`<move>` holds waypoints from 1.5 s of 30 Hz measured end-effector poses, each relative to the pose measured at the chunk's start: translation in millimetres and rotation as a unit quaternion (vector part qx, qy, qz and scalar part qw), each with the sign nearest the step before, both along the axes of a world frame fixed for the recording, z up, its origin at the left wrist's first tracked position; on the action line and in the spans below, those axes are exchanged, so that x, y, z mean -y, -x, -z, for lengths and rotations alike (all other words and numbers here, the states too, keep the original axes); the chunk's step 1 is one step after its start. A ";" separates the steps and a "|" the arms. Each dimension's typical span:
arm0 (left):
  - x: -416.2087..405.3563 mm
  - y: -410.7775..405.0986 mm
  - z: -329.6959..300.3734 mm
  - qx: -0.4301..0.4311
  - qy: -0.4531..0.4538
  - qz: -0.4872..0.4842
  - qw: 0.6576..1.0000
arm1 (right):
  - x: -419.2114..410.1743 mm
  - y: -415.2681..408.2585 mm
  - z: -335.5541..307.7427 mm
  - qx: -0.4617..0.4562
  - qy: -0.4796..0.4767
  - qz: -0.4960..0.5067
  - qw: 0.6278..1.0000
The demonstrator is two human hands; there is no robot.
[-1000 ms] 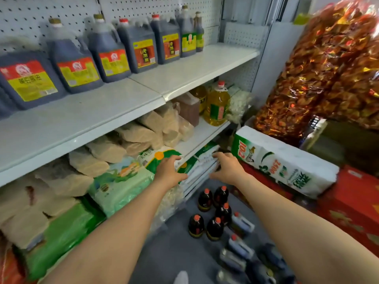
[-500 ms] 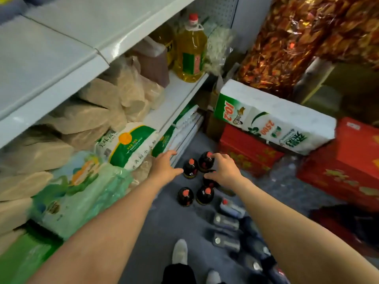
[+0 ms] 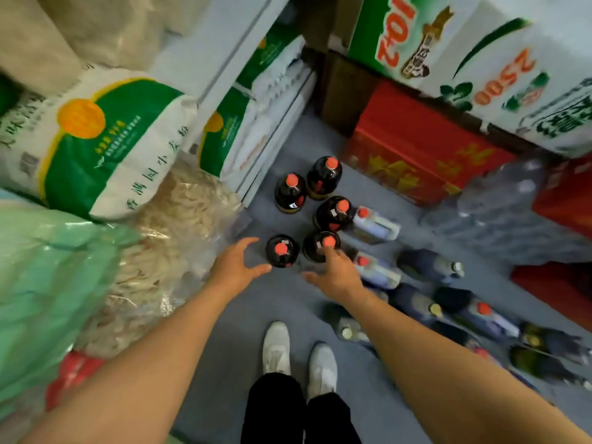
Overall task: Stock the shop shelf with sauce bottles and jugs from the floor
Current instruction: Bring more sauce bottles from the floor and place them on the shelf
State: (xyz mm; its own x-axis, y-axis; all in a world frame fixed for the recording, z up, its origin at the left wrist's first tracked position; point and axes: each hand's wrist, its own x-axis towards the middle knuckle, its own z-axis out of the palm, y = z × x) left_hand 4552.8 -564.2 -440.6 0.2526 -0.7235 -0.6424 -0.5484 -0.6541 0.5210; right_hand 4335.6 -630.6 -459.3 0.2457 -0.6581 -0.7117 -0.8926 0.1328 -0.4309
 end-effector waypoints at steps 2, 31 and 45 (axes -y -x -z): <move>-0.5 -2.7 39.1 -0.014 -0.008 0.012 1.000 | -11.4 0.7 46.4 0.007 -0.008 0.019 1.000; 62.7 -5.6 255.7 -0.200 0.116 -0.150 0.961 | -11.8 -42.8 309.8 0.166 -0.058 0.187 0.967; -51.1 0.3 148.0 -0.236 -0.040 -0.329 0.914 | -114.2 -21.7 172.2 0.127 -0.121 0.080 0.981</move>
